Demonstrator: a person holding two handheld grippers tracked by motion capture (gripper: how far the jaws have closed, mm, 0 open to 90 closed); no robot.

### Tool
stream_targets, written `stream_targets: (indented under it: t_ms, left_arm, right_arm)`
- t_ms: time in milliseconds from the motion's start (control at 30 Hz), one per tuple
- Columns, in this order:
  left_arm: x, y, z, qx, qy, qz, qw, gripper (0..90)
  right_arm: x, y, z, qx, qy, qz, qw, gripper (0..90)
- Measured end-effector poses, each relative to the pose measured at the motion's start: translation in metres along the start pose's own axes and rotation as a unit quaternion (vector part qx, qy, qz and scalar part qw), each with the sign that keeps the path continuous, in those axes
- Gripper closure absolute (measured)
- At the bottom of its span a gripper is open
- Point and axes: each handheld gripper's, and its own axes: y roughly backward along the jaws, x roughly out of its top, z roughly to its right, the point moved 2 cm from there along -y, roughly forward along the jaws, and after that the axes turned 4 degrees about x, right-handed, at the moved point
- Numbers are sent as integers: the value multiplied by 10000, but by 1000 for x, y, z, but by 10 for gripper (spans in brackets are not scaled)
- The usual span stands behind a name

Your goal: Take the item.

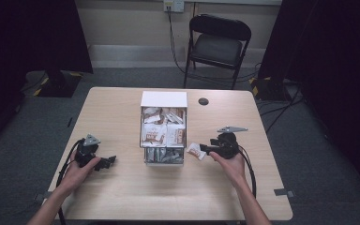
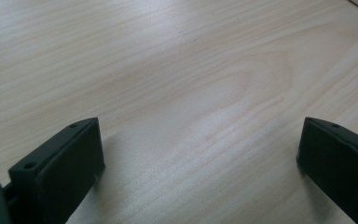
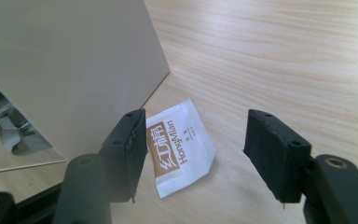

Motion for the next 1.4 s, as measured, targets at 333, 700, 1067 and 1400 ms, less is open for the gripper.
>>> stream_targets:
  t_ms: [333,700,1067,1400]
  left_arm:
    - [0,0,0,-1,1,1,10000,0]
    - [0,0,0,0,0,0,10000,0]
    - [0,0,0,-7,0,-9,10000,0]
    - [0,0,0,-1,1,0,10000,0]
  right_arm:
    - [-5,23,0,-110,-113,-15,9999,300]
    - [-18,53,3,-342,-286,144,9989,229]
    - [-36,80,13,-596,-549,168,9966,160]
    - [-62,90,33,-974,-762,77,9923,160]
